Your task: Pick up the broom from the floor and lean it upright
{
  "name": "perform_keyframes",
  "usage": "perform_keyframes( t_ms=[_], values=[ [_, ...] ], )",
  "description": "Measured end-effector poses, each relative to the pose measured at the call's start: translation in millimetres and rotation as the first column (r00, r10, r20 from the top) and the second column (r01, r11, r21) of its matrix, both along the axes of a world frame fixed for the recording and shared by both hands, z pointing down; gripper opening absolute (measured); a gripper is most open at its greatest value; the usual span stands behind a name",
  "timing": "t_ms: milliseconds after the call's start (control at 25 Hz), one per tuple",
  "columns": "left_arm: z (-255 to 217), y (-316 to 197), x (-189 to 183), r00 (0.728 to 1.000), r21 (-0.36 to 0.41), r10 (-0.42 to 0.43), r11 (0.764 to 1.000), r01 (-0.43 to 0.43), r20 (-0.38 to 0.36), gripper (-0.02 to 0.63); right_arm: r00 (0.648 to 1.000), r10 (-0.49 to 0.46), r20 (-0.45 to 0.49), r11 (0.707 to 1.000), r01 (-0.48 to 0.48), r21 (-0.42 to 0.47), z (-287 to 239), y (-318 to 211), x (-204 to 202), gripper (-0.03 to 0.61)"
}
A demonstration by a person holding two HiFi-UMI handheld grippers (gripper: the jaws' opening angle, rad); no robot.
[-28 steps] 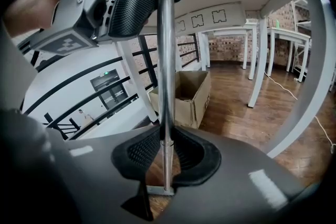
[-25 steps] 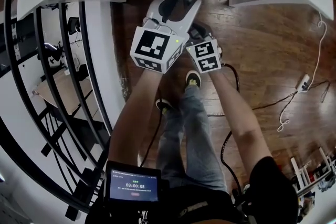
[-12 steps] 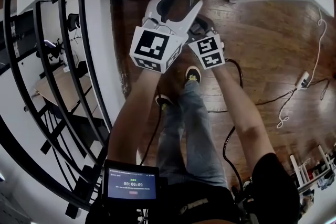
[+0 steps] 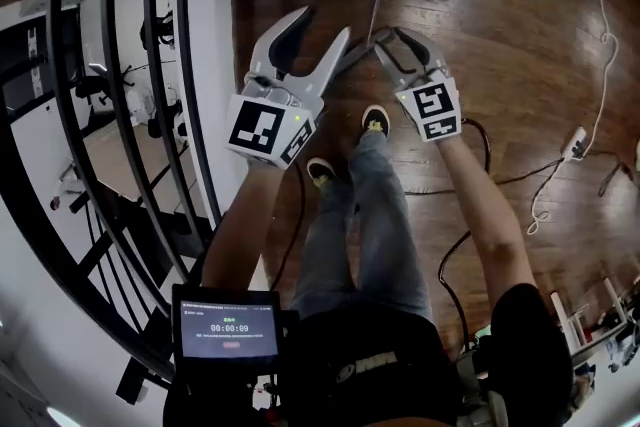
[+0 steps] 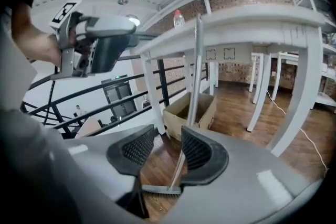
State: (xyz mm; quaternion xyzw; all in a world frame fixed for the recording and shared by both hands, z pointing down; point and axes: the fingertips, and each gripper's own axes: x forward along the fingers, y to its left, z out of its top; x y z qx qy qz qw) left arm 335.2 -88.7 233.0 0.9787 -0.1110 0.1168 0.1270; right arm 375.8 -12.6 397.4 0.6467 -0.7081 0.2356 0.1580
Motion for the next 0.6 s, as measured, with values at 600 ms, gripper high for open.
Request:
perform_keyframes(
  t_ms=[600],
  values=[
    [-299, 171, -325, 0.977, 0.097, -0.133, 0.984, 0.15, -0.168, 0.018, 1.0, -0.017, 0.02, 0.96, 0.011, 0.28, -384, 155, -285, 0.005]
  ],
)
